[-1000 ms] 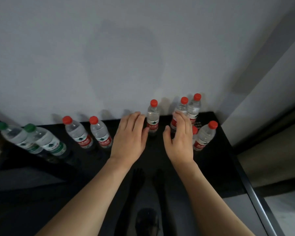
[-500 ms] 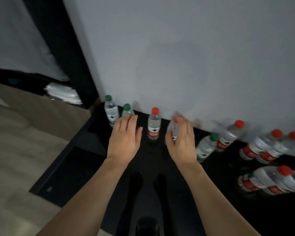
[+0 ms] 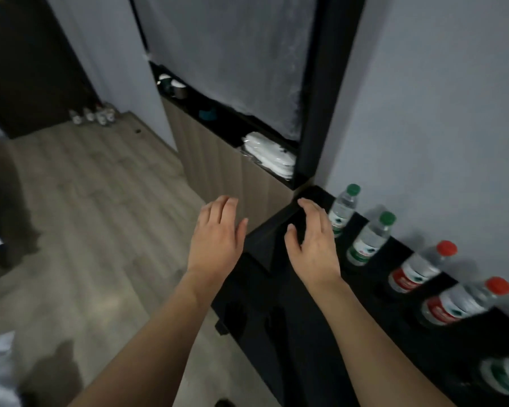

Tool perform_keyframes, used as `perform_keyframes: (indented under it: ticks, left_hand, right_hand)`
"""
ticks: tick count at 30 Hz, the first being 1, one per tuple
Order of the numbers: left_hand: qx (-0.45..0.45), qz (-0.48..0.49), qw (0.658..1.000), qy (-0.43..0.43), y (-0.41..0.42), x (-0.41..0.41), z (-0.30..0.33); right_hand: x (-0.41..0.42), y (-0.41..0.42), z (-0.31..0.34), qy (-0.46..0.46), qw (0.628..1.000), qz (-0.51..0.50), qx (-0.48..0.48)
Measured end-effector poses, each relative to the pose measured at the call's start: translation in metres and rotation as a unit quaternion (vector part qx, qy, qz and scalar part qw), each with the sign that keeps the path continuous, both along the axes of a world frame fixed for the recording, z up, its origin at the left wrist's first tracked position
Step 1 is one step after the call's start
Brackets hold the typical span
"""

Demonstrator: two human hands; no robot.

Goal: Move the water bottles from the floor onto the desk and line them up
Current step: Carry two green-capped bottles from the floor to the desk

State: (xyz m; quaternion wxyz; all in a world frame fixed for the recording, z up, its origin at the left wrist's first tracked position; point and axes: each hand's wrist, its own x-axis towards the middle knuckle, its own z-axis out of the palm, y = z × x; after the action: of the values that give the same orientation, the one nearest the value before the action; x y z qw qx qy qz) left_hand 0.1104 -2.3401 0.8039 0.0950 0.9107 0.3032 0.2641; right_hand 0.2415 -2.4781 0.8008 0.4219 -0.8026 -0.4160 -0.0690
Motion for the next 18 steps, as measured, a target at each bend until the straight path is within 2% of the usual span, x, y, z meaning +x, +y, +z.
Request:
perform_keyframes:
  ticks: [11,18]
  left_hand:
    - [0.0,0.206,0.978,-0.028,0.07,-0.157,-0.009]
    - [0.022,0.299,0.953,-0.033,0.085,-0.223,-0.009]
  right_hand:
    - [-0.111,0.119,-0.002,0.027,0.98,0.19,-0.057]
    - [-0.151,0.169,0.004,-0.009,0.956,0.292,-0.028]
